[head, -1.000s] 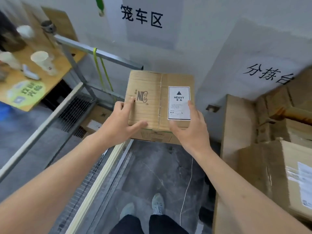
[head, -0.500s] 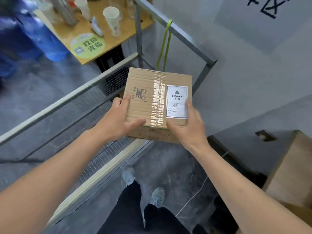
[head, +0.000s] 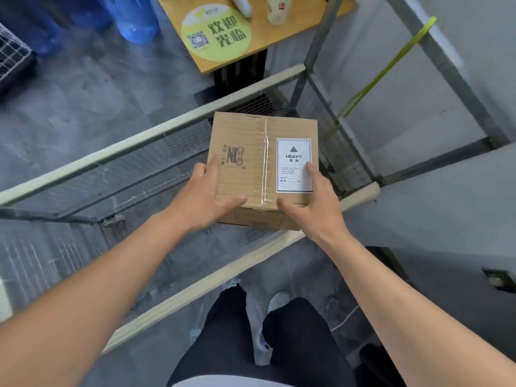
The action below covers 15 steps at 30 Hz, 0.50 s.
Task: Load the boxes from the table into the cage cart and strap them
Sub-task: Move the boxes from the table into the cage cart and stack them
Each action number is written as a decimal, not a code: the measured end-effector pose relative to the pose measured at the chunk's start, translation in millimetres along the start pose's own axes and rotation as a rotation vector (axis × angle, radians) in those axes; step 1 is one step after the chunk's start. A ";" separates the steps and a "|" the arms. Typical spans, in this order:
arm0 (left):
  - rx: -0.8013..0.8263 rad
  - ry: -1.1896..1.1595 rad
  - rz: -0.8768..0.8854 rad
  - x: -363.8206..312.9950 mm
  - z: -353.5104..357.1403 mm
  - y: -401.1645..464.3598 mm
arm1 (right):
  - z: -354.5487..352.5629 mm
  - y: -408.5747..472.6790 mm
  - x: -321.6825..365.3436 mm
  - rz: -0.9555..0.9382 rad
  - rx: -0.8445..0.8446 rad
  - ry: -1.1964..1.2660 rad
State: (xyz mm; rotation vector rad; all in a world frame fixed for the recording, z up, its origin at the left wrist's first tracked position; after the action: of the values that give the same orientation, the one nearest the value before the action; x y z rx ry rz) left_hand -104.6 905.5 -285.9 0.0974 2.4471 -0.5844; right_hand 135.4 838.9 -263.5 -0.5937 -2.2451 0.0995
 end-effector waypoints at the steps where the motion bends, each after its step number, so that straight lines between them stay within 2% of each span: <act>1: -0.003 -0.008 -0.028 10.7 -0.4 2.8 | 8.8 4.7 2.6 -0.002 0.026 -0.009; 8: -0.053 -0.109 -0.241 74.1 18.3 23.0 | 82.4 48.2 0.7 -0.018 0.204 -0.050; 15: -0.109 -0.175 -0.484 148.4 79.0 58.0 | 185.6 107.0 -48.2 -0.002 0.392 -0.074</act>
State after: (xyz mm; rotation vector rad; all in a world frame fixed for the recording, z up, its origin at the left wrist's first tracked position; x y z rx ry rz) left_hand -169.2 913.6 -451.4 -0.5801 2.3266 -0.6287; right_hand 70.1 933.9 -450.4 -0.3789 -2.2135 0.5542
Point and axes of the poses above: each hand's wrist, its own y-axis towards the middle knuckle, its own z-axis out of the palm, x = y × z, the point moved 10 cm from there along y, towards the middle knuckle, and after that the axes turned 10 degrees about -x, right-handed, at the moved point
